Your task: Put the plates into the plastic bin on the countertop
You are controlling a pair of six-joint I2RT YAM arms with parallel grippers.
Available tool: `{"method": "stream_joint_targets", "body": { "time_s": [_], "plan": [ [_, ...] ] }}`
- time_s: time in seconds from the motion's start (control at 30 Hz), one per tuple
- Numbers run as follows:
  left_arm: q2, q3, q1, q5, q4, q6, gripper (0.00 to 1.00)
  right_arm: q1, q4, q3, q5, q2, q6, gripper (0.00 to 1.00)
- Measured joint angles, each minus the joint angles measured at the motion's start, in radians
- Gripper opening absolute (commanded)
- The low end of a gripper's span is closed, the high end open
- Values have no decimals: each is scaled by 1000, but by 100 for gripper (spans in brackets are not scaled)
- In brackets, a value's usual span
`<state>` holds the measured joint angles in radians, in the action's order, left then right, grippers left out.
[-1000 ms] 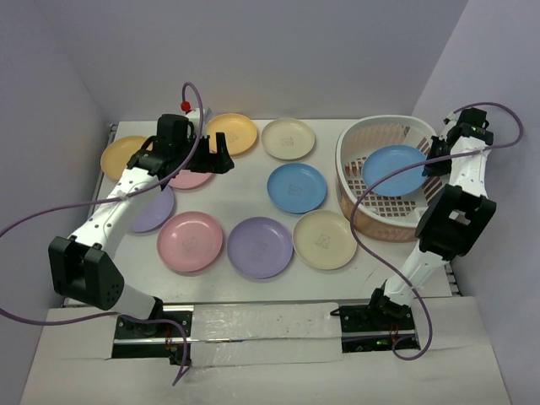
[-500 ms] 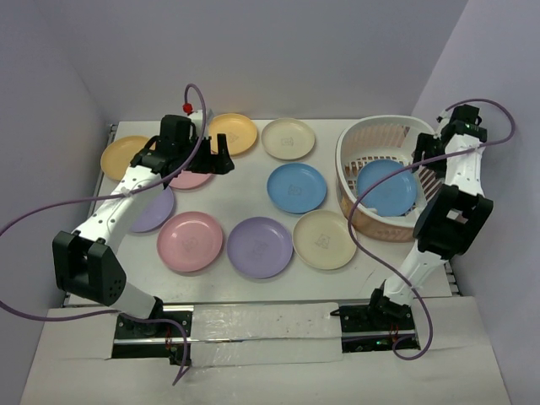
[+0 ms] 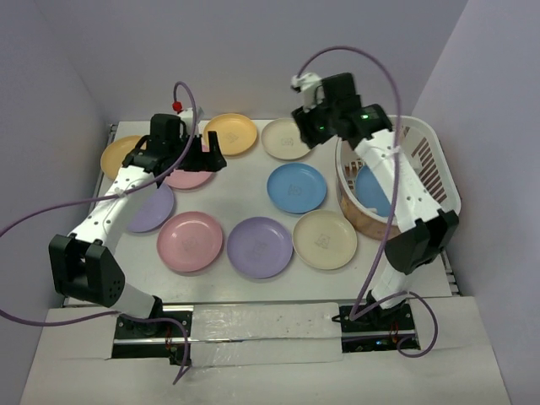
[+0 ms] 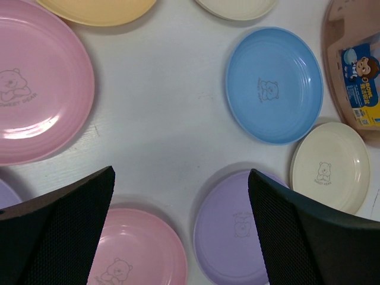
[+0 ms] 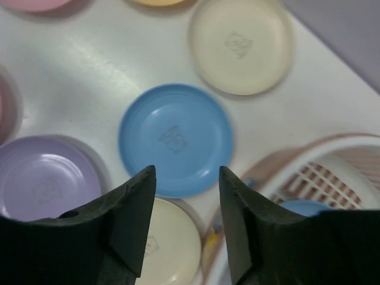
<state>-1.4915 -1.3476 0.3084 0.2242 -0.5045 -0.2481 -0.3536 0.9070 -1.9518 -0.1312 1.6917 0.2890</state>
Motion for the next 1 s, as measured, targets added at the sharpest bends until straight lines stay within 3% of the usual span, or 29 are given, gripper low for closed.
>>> {"method": "stream_joint_targets", "body": {
  "time_s": [0.2,0.43,1.0],
  "plan": [
    [11,0,-119,55,-1,0,99,-175,-8,38,65,179,5,50],
    [38,4,-189,97,0,5,99,-223,-6,93,98,337,-3,51],
    [47,36,-237,128,0,7,99,-338,-38,128,112,468,-137,57]
  ]
}}
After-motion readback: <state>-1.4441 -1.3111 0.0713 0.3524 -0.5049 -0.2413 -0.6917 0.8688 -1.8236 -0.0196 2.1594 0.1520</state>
